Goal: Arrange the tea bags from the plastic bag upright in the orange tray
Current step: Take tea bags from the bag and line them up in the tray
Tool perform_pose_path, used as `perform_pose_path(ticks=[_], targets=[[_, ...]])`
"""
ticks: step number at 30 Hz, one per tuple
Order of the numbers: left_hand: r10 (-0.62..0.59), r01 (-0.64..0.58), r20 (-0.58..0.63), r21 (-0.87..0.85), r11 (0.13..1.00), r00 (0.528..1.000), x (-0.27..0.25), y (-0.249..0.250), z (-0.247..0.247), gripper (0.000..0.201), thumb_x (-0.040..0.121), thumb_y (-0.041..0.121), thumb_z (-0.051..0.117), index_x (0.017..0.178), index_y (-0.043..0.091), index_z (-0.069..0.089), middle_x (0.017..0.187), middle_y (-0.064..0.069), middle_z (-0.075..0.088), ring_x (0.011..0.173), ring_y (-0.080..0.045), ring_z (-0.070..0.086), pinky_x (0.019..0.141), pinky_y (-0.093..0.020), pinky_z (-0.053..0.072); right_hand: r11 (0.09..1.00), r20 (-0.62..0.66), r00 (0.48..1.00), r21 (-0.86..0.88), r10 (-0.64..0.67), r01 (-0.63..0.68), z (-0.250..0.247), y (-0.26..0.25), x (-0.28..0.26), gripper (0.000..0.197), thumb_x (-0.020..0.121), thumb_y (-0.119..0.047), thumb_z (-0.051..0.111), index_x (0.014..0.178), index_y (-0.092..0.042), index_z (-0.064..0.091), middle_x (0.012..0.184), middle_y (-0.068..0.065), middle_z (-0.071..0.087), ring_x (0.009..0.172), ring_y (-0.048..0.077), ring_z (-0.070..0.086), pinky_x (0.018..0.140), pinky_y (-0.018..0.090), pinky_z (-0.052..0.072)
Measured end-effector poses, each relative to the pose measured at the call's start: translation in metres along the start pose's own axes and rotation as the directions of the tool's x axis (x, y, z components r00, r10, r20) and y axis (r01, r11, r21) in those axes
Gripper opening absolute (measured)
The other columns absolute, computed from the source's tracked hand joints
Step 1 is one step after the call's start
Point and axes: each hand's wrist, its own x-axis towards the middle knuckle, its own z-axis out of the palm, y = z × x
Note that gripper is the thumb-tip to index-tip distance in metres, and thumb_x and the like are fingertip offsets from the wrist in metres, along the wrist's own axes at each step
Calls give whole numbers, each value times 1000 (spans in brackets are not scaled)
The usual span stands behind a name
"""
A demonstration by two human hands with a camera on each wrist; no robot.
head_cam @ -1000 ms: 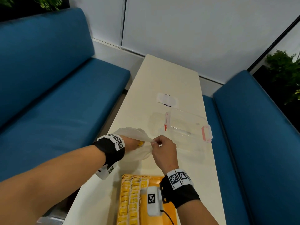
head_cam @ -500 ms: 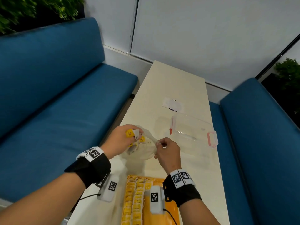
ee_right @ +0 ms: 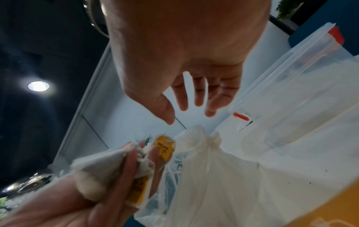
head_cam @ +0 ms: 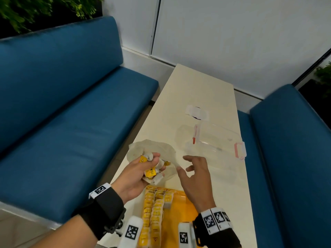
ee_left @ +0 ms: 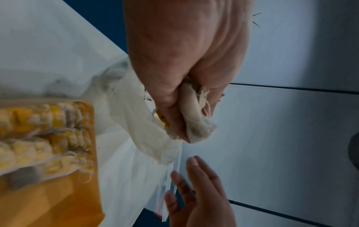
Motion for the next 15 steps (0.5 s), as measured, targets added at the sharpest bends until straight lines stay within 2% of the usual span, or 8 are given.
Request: perform_pose_path(ticks=[2,4,6,8,9,10,12,15], targets=[[-25,25,-8,-31,999,1000,-3,-7,2,28,93,7,66,122,5,67,107,-17,74,102,-31,74,79,-42,64,991,23,991,30,-133,133,-2,-4,-13,19,88,-26,72,102,-36,66,106,-18,51,89,7,62,62,15,44],[-50,49,-15,-49,998,999,-4,-15,3,30,93,8,67,123,7,67,103,-15,74,93,-27,75,70,-37,63,970,94,968,89,-233,225,-2,-8,-25,15,87,-25,73,95,-37,69,100,-13,54,86,14,63,59,16,44],[-76,75,-19,-72,995,997,-5,-23,4,35,91,10,69,126,7,66,103,-14,73,92,-26,72,77,-39,60,960,160,948,102,-274,260,0,-11,-33,9,88,-29,73,94,-34,70,97,-13,56,84,14,62,62,14,42],[-101,99,-14,-101,990,995,-4,-30,5,39,91,10,70,129,6,64,106,-16,71,97,-29,69,93,-49,54,961,190,943,94,-273,260,4,-9,-38,5,88,-29,72,92,-29,71,94,-13,57,83,12,62,66,10,39],[-115,113,-14,-112,987,993,-4,-33,6,40,91,10,70,130,5,63,108,-17,70,98,-32,68,96,-53,53,964,205,942,91,-265,251,6,-7,-40,3,87,-27,72,91,-28,71,92,-12,57,83,11,62,67,9,39],[-128,125,-16,-126,984,992,-4,-35,7,39,92,10,69,131,5,63,109,-18,69,97,-33,68,94,-54,55,965,220,940,91,-259,245,8,-5,-41,3,87,-25,72,89,-26,71,91,-12,57,83,10,61,68,9,39],[-144,138,-30,-155,978,989,-4,-37,9,38,93,10,69,130,6,63,110,-19,69,94,-32,69,79,-50,61,969,245,938,84,-247,234,11,0,-44,3,87,-23,73,89,-25,71,91,-12,56,84,9,61,71,10,41],[-160,153,-24,-193,969,987,-6,-39,11,38,94,12,69,131,6,63,110,-20,68,89,-31,71,68,-43,62,974,255,940,69,-225,215,14,5,-47,6,87,-21,72,92,-24,71,96,-13,55,87,10,61,71,10,43]])
